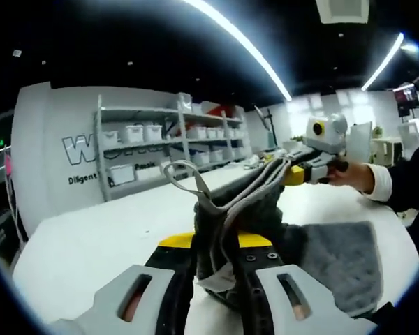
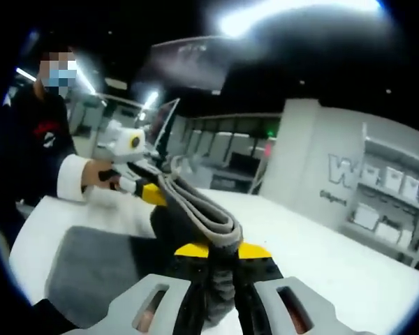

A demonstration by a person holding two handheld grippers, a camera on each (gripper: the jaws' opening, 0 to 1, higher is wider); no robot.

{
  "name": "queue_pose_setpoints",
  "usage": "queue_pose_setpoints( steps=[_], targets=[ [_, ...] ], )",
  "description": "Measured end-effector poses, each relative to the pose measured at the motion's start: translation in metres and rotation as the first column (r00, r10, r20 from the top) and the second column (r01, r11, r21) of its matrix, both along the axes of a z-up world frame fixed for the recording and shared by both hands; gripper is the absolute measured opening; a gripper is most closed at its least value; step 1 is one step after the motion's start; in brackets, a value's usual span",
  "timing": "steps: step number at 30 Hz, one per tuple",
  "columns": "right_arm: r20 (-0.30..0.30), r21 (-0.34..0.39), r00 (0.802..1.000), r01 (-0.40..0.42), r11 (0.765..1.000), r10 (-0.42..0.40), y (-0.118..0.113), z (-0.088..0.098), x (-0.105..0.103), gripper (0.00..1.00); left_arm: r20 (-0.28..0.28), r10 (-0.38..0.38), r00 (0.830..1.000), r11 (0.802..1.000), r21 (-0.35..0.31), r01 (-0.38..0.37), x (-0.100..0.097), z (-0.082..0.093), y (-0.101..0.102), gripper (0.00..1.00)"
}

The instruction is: Open the folded towel by lifting each exposed corner and separating the folded layers until the towel lies flat within the target outline without major curled edges

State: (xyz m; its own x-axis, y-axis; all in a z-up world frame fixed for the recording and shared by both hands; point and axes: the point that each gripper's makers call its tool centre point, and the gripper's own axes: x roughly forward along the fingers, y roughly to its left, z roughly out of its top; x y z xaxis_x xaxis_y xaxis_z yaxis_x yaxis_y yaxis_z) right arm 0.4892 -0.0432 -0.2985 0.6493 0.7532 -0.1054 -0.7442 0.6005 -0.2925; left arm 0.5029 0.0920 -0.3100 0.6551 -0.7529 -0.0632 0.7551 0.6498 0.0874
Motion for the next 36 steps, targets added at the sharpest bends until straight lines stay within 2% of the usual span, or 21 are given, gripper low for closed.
queue_pose_setpoints(
  steps=[4,7,20,23,26,34,36],
  targets=[
    [-0.010,0.019,1.000,0.017,1.000,-0.017,-0.006,-0.001,0.013,0.04,0.026,0.005,1.000,1.000,0.014,-0.005,0.010,0.001,-0.003,0.19],
    [-0.018,0.029,0.999,0.029,0.999,-0.028,-0.009,-0.002,0.021,0.04,0.032,0.007,0.999,1.000,-0.002,-0.007,0.016,0.002,-0.002,0.18],
    [-0.027,0.073,0.997,0.071,0.995,-0.070,-0.010,-0.011,0.048,0.05,0.005,0.058,0.998,0.995,-0.081,-0.057,0.046,-0.009,0.003,0.17],
    [-0.027,0.081,0.995,0.098,0.992,-0.096,-0.011,-0.013,0.055,0.05,0.017,0.091,0.996,0.994,-0.070,-0.090,0.053,-0.008,0.002,0.16],
    [-0.025,0.081,0.993,0.114,0.990,-0.112,-0.012,-0.015,0.058,0.05,0.039,0.111,0.993,0.993,-0.040,-0.109,0.054,-0.009,0.000,0.16],
    [-0.015,0.045,0.990,0.141,0.989,-0.140,-0.011,-0.028,0.064,0.05,0.019,0.133,0.991,0.990,-0.058,-0.132,0.060,-0.016,0.006,0.16],
    [-0.012,0.036,0.989,0.145,0.989,-0.145,-0.011,-0.032,0.066,0.05,-0.007,0.134,0.991,0.988,-0.073,-0.134,0.061,-0.019,0.008,0.16]
  ],
)
